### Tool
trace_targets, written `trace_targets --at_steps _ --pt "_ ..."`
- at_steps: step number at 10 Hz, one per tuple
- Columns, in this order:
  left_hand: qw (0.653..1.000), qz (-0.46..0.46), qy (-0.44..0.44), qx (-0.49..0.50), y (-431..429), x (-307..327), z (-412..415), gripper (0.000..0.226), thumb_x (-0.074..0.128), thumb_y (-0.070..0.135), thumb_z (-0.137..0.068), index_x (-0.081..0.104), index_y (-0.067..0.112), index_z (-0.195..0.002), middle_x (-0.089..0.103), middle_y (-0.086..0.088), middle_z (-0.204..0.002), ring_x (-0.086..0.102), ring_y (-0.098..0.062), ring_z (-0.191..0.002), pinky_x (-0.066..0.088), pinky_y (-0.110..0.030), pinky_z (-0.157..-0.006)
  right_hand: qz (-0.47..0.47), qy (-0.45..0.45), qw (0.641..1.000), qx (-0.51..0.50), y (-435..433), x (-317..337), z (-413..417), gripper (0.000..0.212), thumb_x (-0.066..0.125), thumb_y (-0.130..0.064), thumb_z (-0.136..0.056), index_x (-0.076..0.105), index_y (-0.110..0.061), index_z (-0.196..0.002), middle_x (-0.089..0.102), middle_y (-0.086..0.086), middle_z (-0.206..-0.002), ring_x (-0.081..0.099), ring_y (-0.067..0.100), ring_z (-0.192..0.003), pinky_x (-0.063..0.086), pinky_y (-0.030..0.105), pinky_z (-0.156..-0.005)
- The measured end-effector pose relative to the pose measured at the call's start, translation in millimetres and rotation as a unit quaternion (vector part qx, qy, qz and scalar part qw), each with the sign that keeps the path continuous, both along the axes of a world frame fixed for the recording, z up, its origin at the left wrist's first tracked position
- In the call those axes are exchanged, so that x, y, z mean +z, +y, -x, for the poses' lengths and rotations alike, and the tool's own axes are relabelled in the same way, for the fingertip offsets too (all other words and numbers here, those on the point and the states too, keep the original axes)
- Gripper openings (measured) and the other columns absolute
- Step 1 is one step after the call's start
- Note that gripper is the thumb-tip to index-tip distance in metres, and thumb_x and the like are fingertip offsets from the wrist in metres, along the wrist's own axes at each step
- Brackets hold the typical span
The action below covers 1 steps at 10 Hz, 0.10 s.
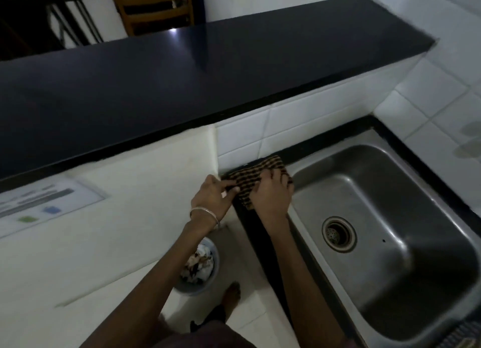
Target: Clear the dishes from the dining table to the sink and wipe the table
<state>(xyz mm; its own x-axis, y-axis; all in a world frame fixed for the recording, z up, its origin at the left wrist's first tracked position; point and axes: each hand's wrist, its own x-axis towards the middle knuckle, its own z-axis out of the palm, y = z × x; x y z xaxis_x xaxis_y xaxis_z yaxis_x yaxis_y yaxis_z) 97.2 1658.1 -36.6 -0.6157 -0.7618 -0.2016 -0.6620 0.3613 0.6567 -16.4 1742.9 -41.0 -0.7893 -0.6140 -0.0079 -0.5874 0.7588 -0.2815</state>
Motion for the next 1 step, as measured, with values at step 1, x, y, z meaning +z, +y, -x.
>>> trace_targets --at_steps 1 --pt "0.997 0.005 0.071 0.006 -9.2 14.4 -47.3 0.032 0.052 0.036 -0.095 0.062 0.029 -0.125 0.053 0.001 -0.092 0.054 -0.013 -0.085 0.043 -0.024 -0.078 0.019 0.039 0.998 0.039 -21.7 25.2 -61.6 0.034 0.054 -0.026 -0.091 0.058 -0.013 -0.122 0.052 0.014 -0.132 0.043 0.034 -0.124 0.03 0.047 -0.099"
